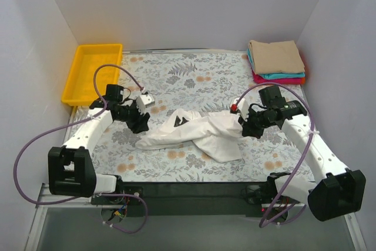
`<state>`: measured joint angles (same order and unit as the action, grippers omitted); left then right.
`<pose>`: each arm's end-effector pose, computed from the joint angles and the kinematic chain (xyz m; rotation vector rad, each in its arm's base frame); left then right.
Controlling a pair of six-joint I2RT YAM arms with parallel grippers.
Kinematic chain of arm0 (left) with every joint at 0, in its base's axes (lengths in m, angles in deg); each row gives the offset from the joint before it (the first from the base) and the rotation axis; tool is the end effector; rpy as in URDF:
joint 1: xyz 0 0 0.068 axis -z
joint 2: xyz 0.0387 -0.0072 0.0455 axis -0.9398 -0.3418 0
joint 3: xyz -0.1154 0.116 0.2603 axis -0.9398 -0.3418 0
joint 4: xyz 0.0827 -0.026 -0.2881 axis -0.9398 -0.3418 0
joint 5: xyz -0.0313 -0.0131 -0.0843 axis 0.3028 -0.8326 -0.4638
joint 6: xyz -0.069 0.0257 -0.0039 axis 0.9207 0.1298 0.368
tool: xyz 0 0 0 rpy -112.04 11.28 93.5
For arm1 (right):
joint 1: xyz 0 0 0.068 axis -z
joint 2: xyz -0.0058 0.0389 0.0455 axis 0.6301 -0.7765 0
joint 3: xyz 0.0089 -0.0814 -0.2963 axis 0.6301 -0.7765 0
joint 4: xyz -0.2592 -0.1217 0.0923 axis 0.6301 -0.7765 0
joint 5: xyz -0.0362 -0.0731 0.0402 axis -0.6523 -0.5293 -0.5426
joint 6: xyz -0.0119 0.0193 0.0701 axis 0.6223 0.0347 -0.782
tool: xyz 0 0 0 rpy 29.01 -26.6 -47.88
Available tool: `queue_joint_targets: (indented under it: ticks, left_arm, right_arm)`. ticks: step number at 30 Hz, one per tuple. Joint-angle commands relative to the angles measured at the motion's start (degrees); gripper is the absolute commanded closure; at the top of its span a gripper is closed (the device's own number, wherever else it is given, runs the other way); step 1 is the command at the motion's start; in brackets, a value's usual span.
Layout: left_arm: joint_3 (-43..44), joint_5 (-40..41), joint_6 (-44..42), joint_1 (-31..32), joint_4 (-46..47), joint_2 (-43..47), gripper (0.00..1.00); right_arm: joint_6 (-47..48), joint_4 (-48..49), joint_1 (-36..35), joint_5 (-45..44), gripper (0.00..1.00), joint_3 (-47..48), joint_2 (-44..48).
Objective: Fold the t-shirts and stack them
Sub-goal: Flatten the tshirt out
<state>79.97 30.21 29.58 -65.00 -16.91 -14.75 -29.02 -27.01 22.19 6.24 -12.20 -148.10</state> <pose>0.2661 -0.0590 0.2139 0.5517 2.5811 -0.8039 0.2303 0.0996 0.2793 -1.4296 2.1279 0.4729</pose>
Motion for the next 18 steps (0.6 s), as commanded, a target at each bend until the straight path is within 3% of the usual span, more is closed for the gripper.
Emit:
queue_joint_targets:
  ticks: [1, 4, 5, 7, 11, 18]
  left_arm:
    - [6.89, -10.71, 10.43, 2.26, 1.68, -2.03, 0.50]
    - [9.02, -19.49, 19.22, 3.77, 11.24, -1.86, 0.45]
    - [8.75, -20.99, 24.91, 4.47, 18.50, -1.42, 0.39]
    - [7.44, -23.89, 27.68, 8.76, 24.51, -0.37, 0.25]
    - [7.69, -21.19, 34.44, 19.83, 39.10, -2.64, 0.24]
    - [8.40, -18.55, 44.03, 27.40, 56.44, -9.06, 0.23]
  right_arm:
    - [5.66, -3.61, -0.19, -2.71, 0.99, 0.73, 4.37]
    - [1.36, -3.44, -0.71, 0.63, 0.99, 7.41, 3.33]
    - [0.30, -2.92, -0.98, 3.69, 0.99, 9.43, 2.81]
    - [-3.29, -1.08, -1.85, 6.86, 0.99, 13.47, 0.96]
    - [-5.51, 1.65, -6.41, 8.29, 0.99, 17.35, -2.47]
    - [-9.02, 4.21, -11.00, 9.07, 0.99, 20.16, -3.00]
